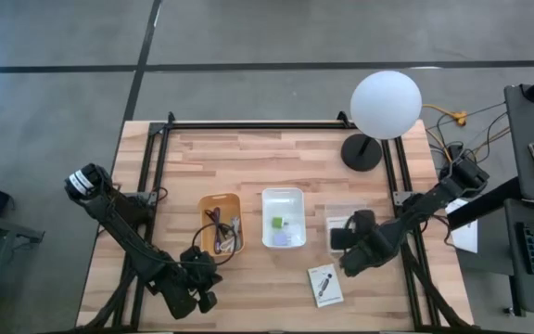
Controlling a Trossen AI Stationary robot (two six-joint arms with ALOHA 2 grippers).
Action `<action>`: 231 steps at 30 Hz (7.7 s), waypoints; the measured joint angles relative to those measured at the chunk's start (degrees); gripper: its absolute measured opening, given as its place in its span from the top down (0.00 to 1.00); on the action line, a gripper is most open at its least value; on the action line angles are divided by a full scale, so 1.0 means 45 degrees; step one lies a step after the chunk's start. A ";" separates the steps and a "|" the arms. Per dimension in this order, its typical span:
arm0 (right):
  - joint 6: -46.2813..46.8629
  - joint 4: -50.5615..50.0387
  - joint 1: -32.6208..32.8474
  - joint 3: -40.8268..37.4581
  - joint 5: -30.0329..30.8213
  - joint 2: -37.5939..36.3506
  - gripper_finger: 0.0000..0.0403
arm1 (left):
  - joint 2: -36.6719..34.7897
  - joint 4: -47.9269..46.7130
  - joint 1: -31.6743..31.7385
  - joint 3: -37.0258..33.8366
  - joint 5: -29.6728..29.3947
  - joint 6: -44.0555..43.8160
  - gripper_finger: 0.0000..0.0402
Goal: Pick and place items into bin
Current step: Put the left white card reader box into the transparent bin, then put the white card reader box into the transparent bin
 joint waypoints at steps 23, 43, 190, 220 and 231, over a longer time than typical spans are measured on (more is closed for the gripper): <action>-0.0958 0.3443 0.4008 0.1433 -0.0447 0.1170 0.63 | 0.0010 0.1974 0.0070 -0.0285 0.0211 0.1379 1.00; -0.1028 0.4251 0.2781 0.1576 -0.1277 0.4309 0.97 | 0.0015 0.2570 0.0087 -0.0335 0.0214 0.1262 1.00; -1.4214 1.1077 -0.1225 0.5112 -0.3683 0.7548 0.97 | 0.4794 0.3113 0.1598 0.2365 0.1189 0.0922 1.00; -1.6360 1.1559 -0.1553 0.6941 -0.2973 0.7529 0.97 | 0.5270 0.3138 0.1658 0.2356 0.2717 0.0918 1.00; -1.6840 1.1575 -0.2108 0.7205 -0.2287 0.7590 0.97 | 0.5323 0.3944 0.1670 0.2336 0.2426 0.0917 1.00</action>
